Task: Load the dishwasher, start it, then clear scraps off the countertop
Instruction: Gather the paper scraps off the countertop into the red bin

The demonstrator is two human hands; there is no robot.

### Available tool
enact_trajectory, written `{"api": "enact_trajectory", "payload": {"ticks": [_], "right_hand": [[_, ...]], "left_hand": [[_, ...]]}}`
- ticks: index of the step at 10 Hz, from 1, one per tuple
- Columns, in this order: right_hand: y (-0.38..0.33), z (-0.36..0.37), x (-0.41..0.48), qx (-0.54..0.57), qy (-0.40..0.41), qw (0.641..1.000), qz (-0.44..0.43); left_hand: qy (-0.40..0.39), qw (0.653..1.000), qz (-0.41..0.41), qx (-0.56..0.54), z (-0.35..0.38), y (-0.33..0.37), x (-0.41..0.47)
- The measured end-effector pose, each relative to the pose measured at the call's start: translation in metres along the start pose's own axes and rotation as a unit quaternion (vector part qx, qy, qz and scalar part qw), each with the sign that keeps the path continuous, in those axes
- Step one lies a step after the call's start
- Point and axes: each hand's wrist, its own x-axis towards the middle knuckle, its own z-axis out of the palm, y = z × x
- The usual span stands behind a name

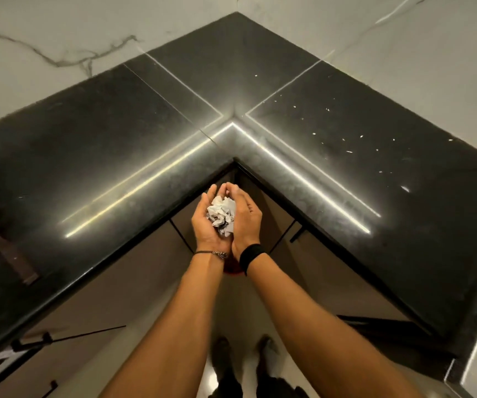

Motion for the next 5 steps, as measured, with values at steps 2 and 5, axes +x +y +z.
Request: {"api": "enact_trajectory", "payload": {"ticks": [2, 5], "right_hand": [[0.072, -0.049, 0.041, -0.003, 0.031, 0.997, 0.068], [0.271, -0.159, 0.18, -0.005, 0.141, 0.975, 0.173]], "left_hand": [[0.106, 0.994, -0.01, -0.015, -0.063, -0.04, 0.037], [0.181, 0.983, -0.015, -0.025, -0.213, -0.127, 0.165]]}}
